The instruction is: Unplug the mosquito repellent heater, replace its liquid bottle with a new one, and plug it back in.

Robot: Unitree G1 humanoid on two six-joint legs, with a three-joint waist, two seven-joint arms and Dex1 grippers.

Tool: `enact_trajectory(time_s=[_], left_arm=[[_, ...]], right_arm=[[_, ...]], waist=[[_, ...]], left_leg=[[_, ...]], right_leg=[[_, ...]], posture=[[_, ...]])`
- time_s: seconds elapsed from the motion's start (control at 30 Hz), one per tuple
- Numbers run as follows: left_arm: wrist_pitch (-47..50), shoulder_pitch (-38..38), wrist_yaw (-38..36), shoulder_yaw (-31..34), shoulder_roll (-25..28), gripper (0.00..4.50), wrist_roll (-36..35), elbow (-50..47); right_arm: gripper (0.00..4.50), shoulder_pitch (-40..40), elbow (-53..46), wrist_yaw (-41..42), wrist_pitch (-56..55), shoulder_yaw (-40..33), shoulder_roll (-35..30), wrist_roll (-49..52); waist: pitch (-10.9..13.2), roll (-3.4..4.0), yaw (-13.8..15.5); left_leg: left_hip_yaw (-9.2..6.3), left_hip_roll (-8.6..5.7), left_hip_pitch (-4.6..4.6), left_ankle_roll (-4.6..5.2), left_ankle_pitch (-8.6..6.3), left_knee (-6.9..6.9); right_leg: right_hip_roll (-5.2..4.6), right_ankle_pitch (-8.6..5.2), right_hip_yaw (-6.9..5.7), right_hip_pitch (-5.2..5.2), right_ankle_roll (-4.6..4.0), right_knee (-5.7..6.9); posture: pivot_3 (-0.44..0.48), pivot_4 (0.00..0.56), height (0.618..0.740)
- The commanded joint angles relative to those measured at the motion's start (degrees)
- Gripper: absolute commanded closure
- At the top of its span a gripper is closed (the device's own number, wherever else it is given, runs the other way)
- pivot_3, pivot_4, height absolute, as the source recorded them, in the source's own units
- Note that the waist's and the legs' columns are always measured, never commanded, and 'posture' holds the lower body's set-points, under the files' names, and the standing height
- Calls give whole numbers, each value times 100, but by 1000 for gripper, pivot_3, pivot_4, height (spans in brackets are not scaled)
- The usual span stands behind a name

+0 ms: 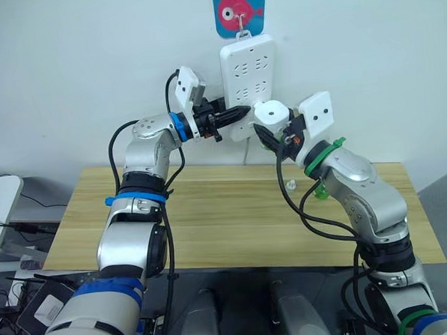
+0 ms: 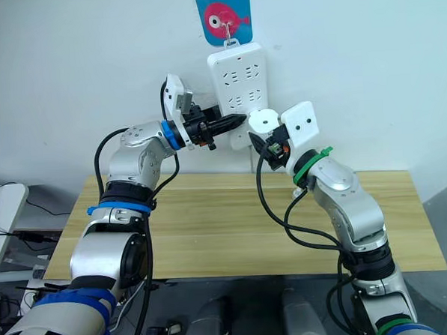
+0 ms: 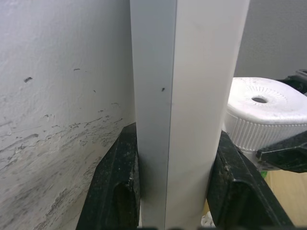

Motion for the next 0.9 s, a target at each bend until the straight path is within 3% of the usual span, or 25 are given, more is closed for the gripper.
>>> enact_trajectory(time_s=[0.03, 0.53, 0.67, 0.9], left_arm=[[32, -65, -343, -214, -277, 3155, -150, -286], [-84, -84, -217, -170, -295, 3155, -86, -180], [-249, -127, -92, -149, -309, 3155, 4, -18], [-408, -129, 11, -135, -244, 3155, 81, 152]], right_arm=[[1525, -414, 57, -279, 6, -251, 270, 97], [1525, -384, -58, -87, 1, 14, -24, -184], [116, -238, -193, -2, -78, 68, -72, -191], [50, 338, -863, 202, 15, 23, -424, -115]], waist=[[0, 0, -9], [0, 0, -72], [0, 0, -16], [0, 0, 54]], left_leg=[[0, 1, 0, -5, 3, 2], [2, -3, -8, -4, 3, 38], [-5, -6, -10, -4, 3, 40], [-6, -6, -20, 5, -5, 25]], right_leg=[[0, 0, 1, -4, 0, 9], [-1, -1, 6, -23, 1, 64], [-2, -1, 2, -22, 2, 63], [-6, -3, -5, -25, 5, 44]], posture=[[-95, 201, 740], [-94, 204, 740], [-94, 204, 740], [-102, 207, 740]])
